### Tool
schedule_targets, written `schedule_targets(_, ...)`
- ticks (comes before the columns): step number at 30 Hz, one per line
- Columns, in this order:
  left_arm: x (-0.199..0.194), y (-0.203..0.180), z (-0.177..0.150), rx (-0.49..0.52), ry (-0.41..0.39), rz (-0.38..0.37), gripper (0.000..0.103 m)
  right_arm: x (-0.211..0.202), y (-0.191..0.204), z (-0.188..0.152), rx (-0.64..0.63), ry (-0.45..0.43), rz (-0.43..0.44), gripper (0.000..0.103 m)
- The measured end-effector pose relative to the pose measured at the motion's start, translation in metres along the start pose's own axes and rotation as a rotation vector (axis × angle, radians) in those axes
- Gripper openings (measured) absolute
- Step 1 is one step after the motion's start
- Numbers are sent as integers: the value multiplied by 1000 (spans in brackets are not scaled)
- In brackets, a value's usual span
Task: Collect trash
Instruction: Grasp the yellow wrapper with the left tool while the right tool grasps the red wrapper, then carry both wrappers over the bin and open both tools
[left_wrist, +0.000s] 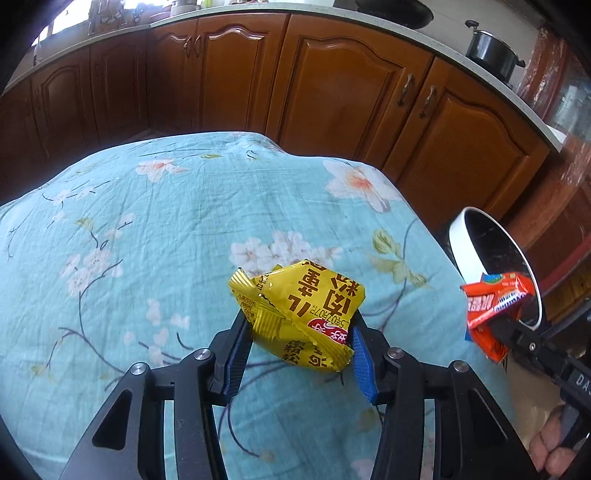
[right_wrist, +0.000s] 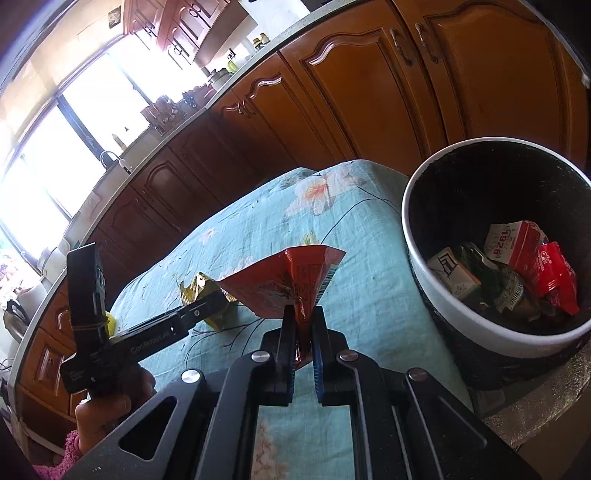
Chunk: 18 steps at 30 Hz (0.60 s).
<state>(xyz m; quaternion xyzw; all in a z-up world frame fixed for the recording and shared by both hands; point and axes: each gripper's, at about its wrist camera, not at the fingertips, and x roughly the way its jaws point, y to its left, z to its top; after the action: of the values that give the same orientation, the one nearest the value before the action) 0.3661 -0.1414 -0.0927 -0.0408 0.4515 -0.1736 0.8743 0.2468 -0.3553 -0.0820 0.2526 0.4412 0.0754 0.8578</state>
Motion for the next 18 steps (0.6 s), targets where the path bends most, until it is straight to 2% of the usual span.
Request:
schedule_targets(9,-42,-38,-29,92,-12,-36,48,-32,-6,-15,-14,-22,-15,7)
schedule_targets(18,-52,-74,-47,157,0,-66,48,-60,-24,-31,18,-43,-39,7)
